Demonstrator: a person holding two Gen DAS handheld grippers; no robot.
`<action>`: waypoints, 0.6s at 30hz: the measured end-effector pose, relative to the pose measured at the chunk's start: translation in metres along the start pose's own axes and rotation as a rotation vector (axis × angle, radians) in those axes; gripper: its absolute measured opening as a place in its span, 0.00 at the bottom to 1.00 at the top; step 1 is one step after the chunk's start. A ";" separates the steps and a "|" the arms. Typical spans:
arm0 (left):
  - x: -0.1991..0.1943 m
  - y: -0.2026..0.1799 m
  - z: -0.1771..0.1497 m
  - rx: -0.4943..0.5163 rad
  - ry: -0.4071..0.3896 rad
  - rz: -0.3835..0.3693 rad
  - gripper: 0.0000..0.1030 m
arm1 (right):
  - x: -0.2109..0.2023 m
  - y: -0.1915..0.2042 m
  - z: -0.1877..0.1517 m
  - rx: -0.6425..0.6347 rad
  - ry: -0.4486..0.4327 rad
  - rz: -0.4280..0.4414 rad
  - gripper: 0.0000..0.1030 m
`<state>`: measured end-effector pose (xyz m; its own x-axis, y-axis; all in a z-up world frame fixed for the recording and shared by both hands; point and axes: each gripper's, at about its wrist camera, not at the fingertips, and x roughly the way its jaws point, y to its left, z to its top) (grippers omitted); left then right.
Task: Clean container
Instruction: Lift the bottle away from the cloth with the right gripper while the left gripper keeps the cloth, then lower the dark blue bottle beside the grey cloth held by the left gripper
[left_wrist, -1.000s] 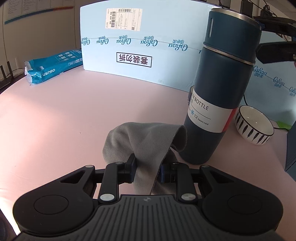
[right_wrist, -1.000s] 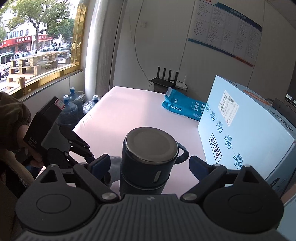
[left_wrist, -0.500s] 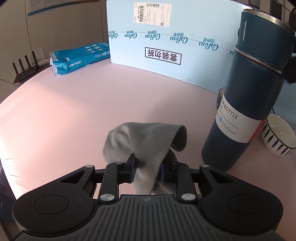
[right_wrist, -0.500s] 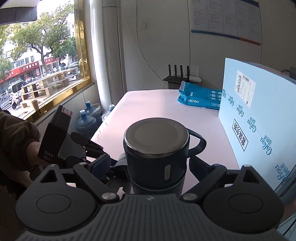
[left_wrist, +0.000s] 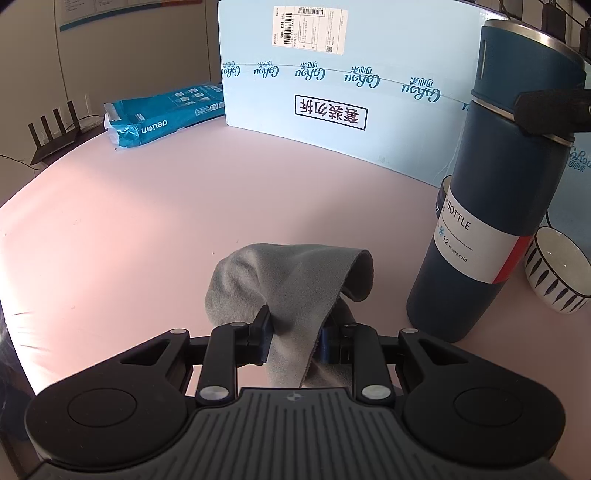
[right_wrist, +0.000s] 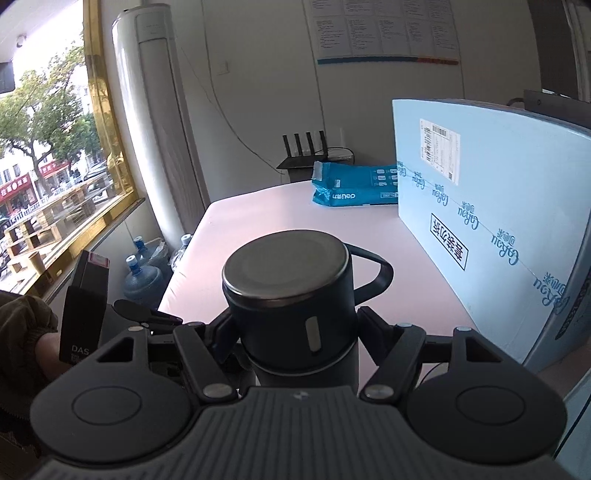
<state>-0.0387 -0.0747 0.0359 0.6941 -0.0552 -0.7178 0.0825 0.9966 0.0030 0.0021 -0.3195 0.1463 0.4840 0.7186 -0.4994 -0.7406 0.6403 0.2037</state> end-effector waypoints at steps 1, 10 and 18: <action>0.000 0.000 0.000 -0.002 -0.003 -0.002 0.20 | 0.000 0.001 -0.001 0.030 -0.007 -0.025 0.69; 0.003 -0.014 -0.006 0.116 -0.009 -0.144 0.20 | 0.003 0.027 -0.001 0.132 -0.013 -0.216 0.70; 0.000 -0.020 -0.012 0.157 -0.035 -0.188 0.20 | 0.001 0.038 -0.005 0.104 -0.024 -0.239 0.74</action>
<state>-0.0487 -0.0941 0.0276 0.6801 -0.2439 -0.6913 0.3212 0.9468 -0.0181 -0.0281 -0.2955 0.1498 0.6513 0.5495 -0.5234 -0.5529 0.8160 0.1686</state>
